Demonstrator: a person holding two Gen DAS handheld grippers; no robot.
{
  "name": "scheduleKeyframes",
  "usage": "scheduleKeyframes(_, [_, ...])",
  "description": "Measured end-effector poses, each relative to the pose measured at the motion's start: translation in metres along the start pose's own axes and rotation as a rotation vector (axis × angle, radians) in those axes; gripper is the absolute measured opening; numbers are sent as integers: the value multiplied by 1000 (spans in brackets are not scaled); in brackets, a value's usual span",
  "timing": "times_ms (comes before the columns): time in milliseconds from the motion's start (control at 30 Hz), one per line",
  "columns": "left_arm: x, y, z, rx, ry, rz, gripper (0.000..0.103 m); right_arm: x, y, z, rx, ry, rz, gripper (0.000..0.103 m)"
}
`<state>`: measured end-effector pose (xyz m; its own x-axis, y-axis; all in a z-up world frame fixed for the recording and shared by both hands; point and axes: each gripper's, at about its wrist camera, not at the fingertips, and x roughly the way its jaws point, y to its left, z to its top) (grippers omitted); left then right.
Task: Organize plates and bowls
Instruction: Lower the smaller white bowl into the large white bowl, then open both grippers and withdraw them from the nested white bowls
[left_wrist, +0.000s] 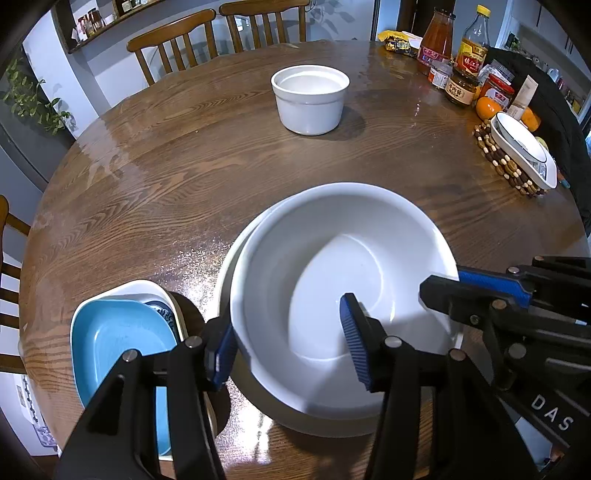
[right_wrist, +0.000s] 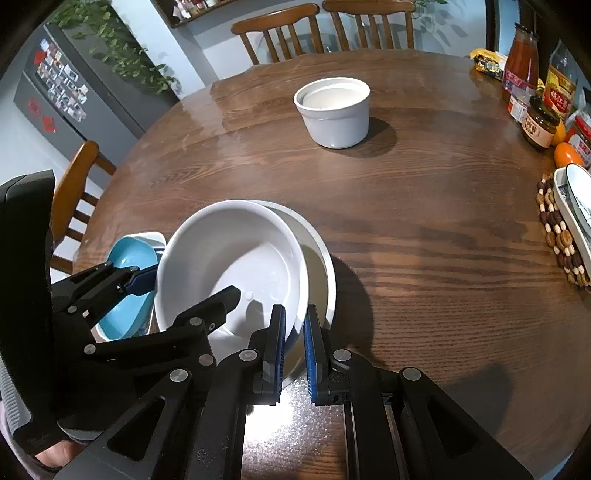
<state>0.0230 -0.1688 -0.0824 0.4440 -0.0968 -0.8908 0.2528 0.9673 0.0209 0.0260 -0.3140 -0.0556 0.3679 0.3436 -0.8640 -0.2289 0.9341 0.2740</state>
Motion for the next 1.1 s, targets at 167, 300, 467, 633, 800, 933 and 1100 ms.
scheduleKeyframes(167, [0, -1, 0, 0, 0, -3, 54, 0, 0, 1, 3, 2, 0, 11])
scheduleKeyframes(300, [0, -1, 0, 0, 1, -2, 54, 0, 0, 1, 2, 2, -1, 11])
scheduleKeyframes(467, [1, -1, 1, 0, 1, -3, 54, 0, 0, 1, 1, 1, -3, 10])
scheduleKeyframes(633, [0, -1, 1, 1, 0, -2, 54, 1, 0, 1, 1, 2, -4, 11])
scheduleKeyframes(800, [1, -1, 1, 2, 1, -1, 54, 0, 0, 1, 1, 2, -4, 10])
scheduleKeyframes(933, [2, -2, 1, 4, 1, 3, 54, 0, 0, 1, 1, 1, -6, 11])
scheduleKeyframes(1100, [0, -1, -1, 7, -4, 8, 54, -1, -1, 1, 0, -2, -12, 10])
